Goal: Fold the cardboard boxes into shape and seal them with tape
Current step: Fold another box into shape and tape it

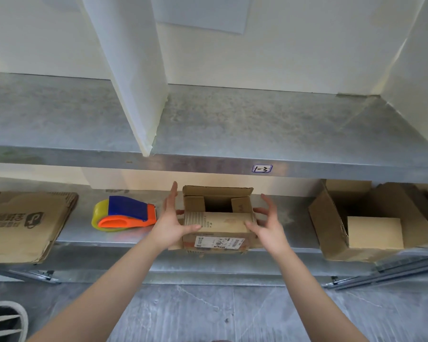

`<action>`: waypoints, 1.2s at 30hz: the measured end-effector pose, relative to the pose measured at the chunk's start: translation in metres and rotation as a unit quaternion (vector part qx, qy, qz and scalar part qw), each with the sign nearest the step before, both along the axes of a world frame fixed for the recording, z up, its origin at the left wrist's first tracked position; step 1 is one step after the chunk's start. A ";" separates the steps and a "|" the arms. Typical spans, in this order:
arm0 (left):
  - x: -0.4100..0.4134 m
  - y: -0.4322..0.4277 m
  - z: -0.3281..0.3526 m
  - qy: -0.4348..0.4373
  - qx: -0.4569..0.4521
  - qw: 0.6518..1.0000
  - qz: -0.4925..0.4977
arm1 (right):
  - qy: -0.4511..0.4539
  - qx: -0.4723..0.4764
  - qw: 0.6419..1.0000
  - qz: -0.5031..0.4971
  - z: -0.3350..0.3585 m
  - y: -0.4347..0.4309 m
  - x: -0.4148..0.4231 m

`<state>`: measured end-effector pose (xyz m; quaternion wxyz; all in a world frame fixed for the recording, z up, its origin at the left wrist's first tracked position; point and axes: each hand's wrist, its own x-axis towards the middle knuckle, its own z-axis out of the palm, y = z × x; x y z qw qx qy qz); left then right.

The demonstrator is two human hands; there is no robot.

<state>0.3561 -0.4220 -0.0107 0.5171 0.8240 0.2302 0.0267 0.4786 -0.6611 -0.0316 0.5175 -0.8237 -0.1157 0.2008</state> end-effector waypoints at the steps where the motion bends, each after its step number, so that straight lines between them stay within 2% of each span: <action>1: 0.005 0.004 0.002 0.019 0.009 1.000 -0.016 | 0.005 -0.002 1.000 0.017 0.002 0.001 0.005; 3: 0.013 0.010 0.002 0.033 0.023 0.998 -0.051 | 0.009 -0.016 0.998 0.054 0.006 0.003 0.013; 8: 0.004 0.019 -0.012 -0.017 0.052 0.996 -0.075 | -0.013 -0.017 0.994 0.107 0.007 0.001 0.018; 14: -0.006 0.002 -0.027 -0.057 0.028 0.994 -0.085 | -0.079 -0.044 0.994 0.060 -0.007 -0.014 0.001; 17: 0.003 -0.006 -0.029 -0.059 0.031 0.996 -0.059 | -0.079 -0.035 0.996 0.035 -0.011 -0.013 0.000; 19: 0.011 -0.006 -0.029 -0.047 0.059 0.996 -0.046 | -0.071 -0.032 0.997 0.025 -0.013 -0.008 0.004; 21: 0.017 -0.003 -0.027 -0.033 0.128 0.989 -0.068 | -0.072 -0.042 0.996 0.020 -0.012 -0.004 0.007; 24: 0.020 -0.001 -0.021 0.006 0.218 0.967 -0.132 | -0.120 -0.119 0.985 0.022 -0.007 -0.005 0.008; 28: 0.016 0.001 -0.010 0.038 0.375 0.906 -0.191 | -0.298 -0.229 0.925 0.057 0.002 -0.003 0.001; 32: 0.002 0.007 0.007 0.008 0.480 0.855 -0.193 | -0.414 -0.252 0.870 0.093 0.012 0.011 -0.013; 36: -0.032 0.038 0.013 -0.005 0.544 0.817 -0.194 | -0.436 -0.227 0.859 0.142 0.027 0.042 -0.042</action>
